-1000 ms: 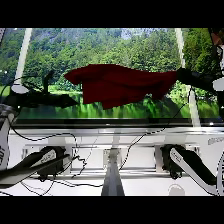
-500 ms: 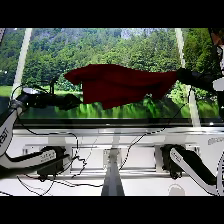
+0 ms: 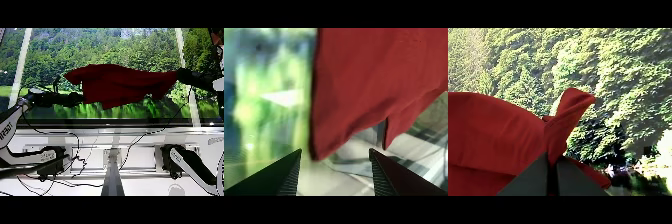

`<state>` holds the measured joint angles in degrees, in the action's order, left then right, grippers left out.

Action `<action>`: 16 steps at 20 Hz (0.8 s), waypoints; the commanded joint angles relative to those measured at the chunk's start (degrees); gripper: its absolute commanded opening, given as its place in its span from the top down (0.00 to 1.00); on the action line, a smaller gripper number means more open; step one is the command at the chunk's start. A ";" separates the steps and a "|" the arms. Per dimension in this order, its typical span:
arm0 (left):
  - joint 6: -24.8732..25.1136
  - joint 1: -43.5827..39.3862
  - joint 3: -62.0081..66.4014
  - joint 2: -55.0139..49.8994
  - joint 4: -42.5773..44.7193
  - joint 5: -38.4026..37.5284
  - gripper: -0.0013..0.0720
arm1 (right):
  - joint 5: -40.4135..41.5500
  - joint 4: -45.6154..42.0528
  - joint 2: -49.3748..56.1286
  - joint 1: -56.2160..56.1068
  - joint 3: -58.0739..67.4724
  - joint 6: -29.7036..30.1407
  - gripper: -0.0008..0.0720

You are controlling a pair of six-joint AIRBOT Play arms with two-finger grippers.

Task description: Fold the clothes and pants, and hang the long-sleeved shirts on hangers.

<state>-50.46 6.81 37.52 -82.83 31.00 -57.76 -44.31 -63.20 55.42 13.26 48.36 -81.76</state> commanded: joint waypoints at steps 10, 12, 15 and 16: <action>2.08 -4.68 2.93 -0.26 0.24 4.83 0.68 | -0.02 0.02 0.04 0.02 -0.02 -0.04 0.97; 2.05 -5.49 2.93 -0.26 0.24 4.72 0.68 | -0.02 0.04 0.04 0.02 -0.02 -0.04 0.97; 2.08 -7.39 2.93 -0.26 0.24 3.50 0.68 | 0.00 0.04 0.04 0.02 -0.02 -0.04 0.97; 2.08 -8.04 2.93 -0.26 0.24 3.43 0.68 | 0.00 0.04 0.04 0.02 -0.02 -0.04 0.97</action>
<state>-48.42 0.25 40.38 -83.13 31.38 -53.56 -44.31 -63.18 55.42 13.26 48.38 -81.78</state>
